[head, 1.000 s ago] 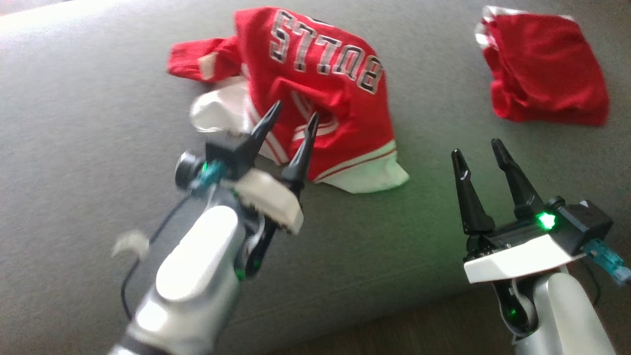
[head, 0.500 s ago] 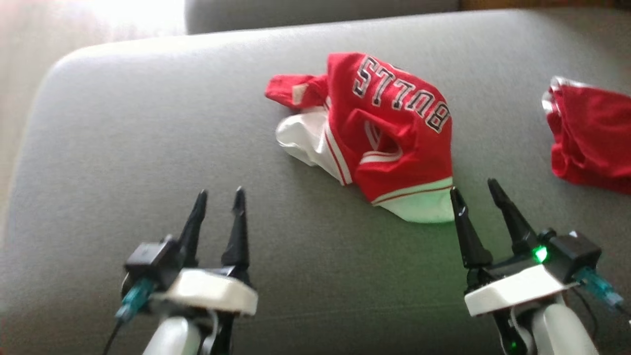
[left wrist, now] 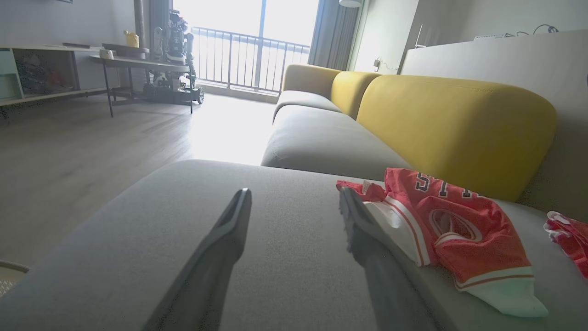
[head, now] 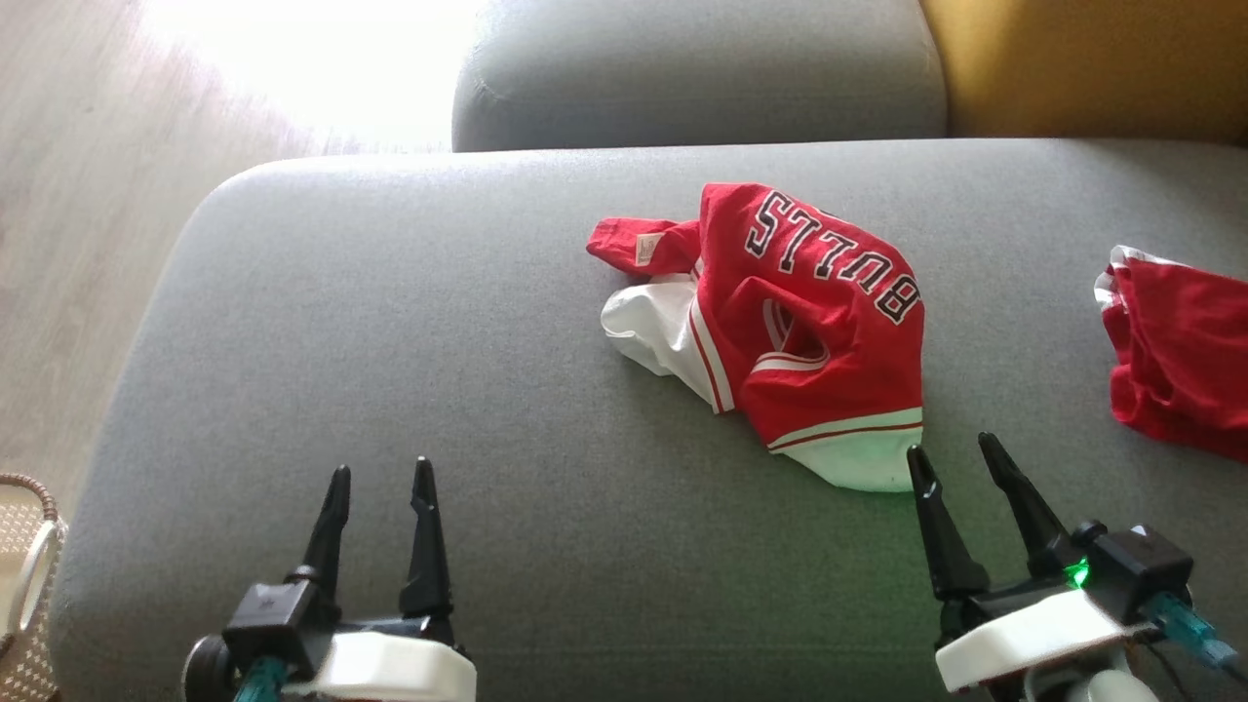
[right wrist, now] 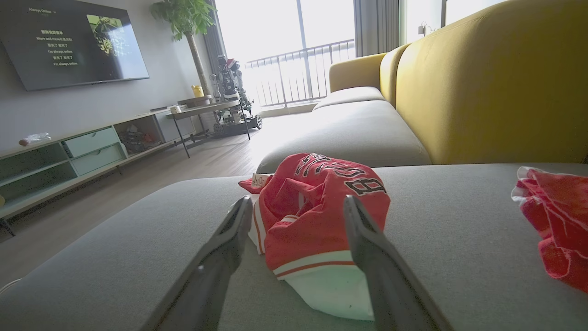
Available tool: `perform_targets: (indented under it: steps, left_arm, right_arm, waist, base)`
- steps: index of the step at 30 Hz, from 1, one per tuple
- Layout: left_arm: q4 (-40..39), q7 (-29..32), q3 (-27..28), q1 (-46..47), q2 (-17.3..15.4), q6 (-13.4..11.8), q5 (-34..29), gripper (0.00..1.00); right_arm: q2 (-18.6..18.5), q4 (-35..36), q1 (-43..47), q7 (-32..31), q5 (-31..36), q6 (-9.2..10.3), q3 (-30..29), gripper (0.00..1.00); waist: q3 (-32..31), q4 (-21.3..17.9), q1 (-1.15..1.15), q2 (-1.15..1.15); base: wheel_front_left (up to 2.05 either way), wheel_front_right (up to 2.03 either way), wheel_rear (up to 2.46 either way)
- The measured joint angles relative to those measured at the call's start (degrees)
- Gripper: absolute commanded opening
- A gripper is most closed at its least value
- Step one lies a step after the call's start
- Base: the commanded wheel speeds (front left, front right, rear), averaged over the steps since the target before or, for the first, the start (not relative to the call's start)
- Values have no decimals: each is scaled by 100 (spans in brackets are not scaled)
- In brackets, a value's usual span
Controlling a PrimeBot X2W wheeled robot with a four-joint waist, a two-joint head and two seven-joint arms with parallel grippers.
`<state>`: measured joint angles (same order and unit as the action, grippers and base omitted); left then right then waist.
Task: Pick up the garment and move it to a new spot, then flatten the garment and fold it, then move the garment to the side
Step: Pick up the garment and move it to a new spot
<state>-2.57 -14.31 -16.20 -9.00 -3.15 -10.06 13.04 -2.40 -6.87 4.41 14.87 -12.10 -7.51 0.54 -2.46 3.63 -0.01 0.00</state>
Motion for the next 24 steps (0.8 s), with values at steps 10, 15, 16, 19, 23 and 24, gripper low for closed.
perform_targets:
  steps: [10,15,16,19,23,24]
  left_arm:
    - [-303,0,203,-269,-5,110,-613,100]
    - [-300,0,225,-368,-7,151,-642,100]
    - [-300,1,232,-367,-8,151,-642,100]
    - [-294,0,233,-367,-8,157,-642,100]
    - [-267,0,226,-367,-8,157,-641,100]
    - [-261,0,222,-367,-8,157,-641,100]
  right_arm:
    - [0,-41,71,0,-56,0,-11,100]
    - [0,-74,136,0,-57,0,10,100]
    - [1,-74,136,0,-57,0,12,100]
    - [1,-75,136,0,-58,0,13,100]
    - [1,-75,136,0,-58,0,12,100]
    - [1,-75,135,0,-58,0,13,100]
  waist:
    - [-86,23,0,0]
    - [-95,15,0,0]
    - [-93,15,0,0]
    - [-87,13,0,0]
    - [-80,11,0,0]
    - [-76,10,0,0]
  base:
    - [0,0,0]
    - [0,0,0]
    - [0,0,0]
    - [0,0,0]
    - [0,0,0]
    - [0,0,0]
